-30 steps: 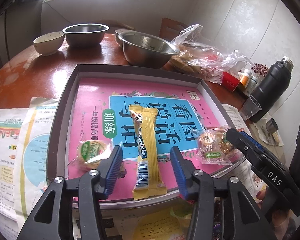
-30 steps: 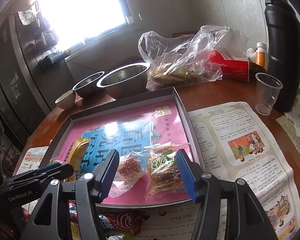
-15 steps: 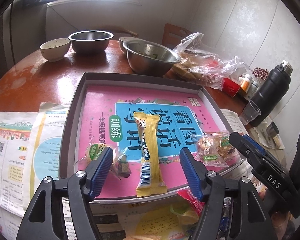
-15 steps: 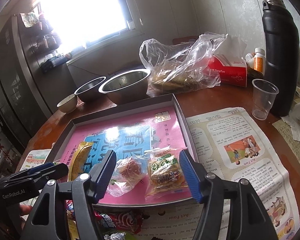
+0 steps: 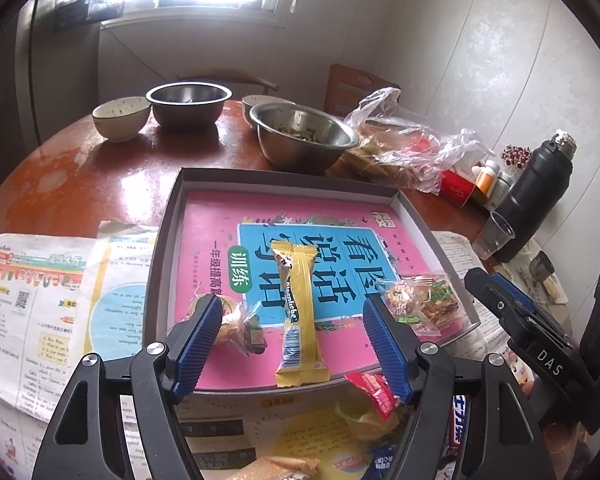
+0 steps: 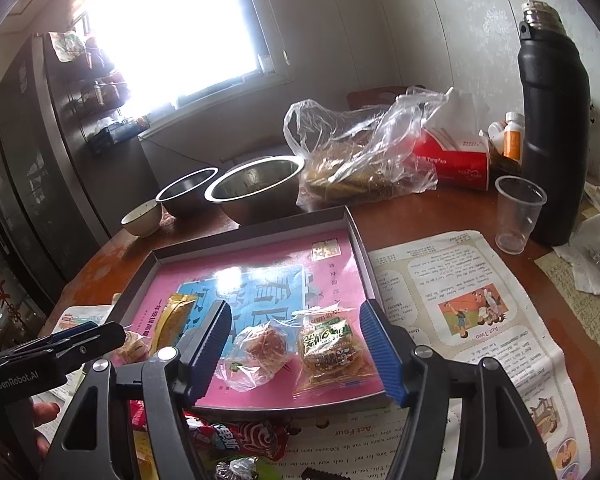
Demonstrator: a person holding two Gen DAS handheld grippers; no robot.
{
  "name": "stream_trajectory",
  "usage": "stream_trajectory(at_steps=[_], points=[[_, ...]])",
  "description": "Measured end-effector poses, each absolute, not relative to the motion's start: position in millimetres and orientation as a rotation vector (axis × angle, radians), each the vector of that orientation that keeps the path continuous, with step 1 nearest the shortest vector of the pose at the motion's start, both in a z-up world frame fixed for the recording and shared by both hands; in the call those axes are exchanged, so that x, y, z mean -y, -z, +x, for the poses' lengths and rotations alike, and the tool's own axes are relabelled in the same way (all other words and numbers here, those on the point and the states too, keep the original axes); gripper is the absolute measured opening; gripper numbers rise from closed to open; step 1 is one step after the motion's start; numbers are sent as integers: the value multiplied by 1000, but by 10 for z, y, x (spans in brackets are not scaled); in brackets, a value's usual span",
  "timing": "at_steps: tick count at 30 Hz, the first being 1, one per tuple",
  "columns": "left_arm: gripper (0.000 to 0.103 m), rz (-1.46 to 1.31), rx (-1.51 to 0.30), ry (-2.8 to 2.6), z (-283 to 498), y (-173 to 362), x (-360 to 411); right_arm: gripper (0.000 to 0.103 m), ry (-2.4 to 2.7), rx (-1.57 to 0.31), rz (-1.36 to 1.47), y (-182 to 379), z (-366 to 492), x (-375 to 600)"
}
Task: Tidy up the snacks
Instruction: 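Move both open tools back from the tray to the snack pile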
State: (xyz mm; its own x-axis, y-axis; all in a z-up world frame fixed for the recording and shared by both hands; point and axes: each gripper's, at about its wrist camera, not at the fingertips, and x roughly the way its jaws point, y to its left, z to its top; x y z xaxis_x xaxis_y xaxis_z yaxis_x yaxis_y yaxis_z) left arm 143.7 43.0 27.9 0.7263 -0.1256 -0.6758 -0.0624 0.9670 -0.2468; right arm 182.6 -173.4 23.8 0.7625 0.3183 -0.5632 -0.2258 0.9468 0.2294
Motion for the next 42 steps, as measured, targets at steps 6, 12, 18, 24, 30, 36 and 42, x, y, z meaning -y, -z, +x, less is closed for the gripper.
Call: stream_trajectory(at_steps=[6, 12, 18, 24, 30, 36, 42], points=[[75, -250, -739, 37, 1323, -374, -415, 68, -309, -611, 149, -327, 1748, 1764], [75, -233, -734, 45, 1235, -419, -357, 69, -316, -603, 150, -361, 1694, 1790], [75, -214, -739, 54, 1142, -421, -293, 70, -333, -599, 143, -396, 1605, 1794], [75, -198, -740, 58, 1057, -428, -249, 70, -348, -598, 135, -419, 1525, 1787], [75, -184, -745, 58, 997, -433, -208, 70, -356, -597, 128, -431, 1467, 1788], [75, -160, -753, 61, 940, -417, -152, 70, -363, -602, 127, -425, 1414, 1798], [75, -147, -763, 55, 888, -396, -131, 70, -365, -612, 118, -397, 1354, 1821]])
